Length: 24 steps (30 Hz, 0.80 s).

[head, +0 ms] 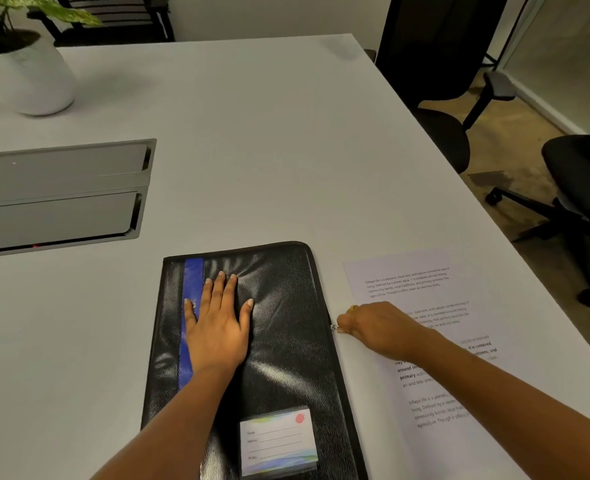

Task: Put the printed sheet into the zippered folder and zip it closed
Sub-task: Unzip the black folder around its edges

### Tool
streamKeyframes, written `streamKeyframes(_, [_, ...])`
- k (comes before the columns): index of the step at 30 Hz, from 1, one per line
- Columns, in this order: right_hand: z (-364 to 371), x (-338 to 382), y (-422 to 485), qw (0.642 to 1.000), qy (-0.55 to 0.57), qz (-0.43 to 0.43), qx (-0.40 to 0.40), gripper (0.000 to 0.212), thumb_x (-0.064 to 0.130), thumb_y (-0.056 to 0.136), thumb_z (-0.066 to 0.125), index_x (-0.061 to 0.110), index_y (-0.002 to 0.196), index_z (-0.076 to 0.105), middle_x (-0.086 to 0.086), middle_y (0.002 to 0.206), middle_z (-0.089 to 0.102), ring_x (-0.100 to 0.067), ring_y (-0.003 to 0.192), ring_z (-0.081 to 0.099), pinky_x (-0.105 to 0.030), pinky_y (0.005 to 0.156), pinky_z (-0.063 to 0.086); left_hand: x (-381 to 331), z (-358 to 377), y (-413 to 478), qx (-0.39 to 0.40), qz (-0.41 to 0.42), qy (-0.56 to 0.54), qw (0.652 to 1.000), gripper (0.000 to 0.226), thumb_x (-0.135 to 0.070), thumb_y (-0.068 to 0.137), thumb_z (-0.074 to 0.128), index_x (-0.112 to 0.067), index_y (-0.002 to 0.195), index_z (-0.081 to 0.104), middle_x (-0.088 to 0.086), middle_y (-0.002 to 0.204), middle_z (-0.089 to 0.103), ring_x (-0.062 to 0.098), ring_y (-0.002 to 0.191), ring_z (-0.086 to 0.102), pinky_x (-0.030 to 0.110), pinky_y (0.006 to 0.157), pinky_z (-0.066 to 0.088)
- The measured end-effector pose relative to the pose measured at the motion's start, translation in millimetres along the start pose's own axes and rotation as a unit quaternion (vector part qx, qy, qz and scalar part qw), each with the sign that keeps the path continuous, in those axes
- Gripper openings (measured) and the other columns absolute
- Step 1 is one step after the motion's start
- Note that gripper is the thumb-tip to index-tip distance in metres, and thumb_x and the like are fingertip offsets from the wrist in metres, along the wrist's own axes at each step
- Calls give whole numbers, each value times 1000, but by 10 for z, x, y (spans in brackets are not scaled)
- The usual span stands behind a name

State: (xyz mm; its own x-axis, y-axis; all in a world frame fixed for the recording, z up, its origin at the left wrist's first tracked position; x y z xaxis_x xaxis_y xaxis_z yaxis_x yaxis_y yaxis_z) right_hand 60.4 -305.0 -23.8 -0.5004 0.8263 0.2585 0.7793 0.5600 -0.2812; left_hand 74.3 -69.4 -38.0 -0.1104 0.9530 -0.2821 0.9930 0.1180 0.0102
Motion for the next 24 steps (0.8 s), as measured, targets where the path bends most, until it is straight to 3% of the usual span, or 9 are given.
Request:
streamKeyframes(5, [80, 52, -48, 996, -9, 70, -63, 30, 27, 100, 29, 13, 103, 56, 0, 77, 45, -14, 64, 45, -25, 59, 33, 6, 0, -16, 8, 2, 9, 1000, 58, -51, 95, 20, -28, 147, 13, -7, 158, 9, 11, 145, 1, 46, 118, -1])
streamKeyframes(15, [53, 125, -147, 976, 54, 162, -135, 35, 35, 97, 35, 9, 87, 56, 1, 78, 44, -12, 64, 44, -22, 59, 32, -85, -77, -59, 19, 14, 48, 999, 53, -45, 98, 20, -28, 147, 14, -4, 158, 5, 17, 146, -3, 50, 115, -7])
streamKeyframes(20, [1, 176, -230, 936, 186, 193, -230, 24, 25, 92, 52, 13, 105, 68, -5, 95, 62, -18, 81, 58, -22, 69, 43, -343, -83, -365, 17, 38, 15, 999, 55, -47, 96, 27, -30, 147, 14, -3, 158, -2, 17, 146, -7, 48, 114, -10])
streamKeyframes(24, [51, 133, -299, 881, 282, 261, -274, 17, 21, 87, 60, 18, 99, 72, -4, 95, 68, -16, 83, 59, -24, 70, 44, -489, 31, -715, 35, 52, 0, 998, 60, -59, 92, 21, -35, 146, 13, -5, 158, -1, 16, 145, -7, 45, 113, -13])
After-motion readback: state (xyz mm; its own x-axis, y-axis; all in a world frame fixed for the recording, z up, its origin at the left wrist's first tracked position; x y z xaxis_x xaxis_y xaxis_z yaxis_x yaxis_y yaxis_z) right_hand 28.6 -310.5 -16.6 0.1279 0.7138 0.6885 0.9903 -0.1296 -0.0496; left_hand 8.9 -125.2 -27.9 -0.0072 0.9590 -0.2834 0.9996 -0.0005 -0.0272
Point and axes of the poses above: each hand's wrist, its own y-axis towards the middle knuckle, its own z-axis out of the palm, x = y × z, the point moved 7 cm from there along y, towards the middle knuckle
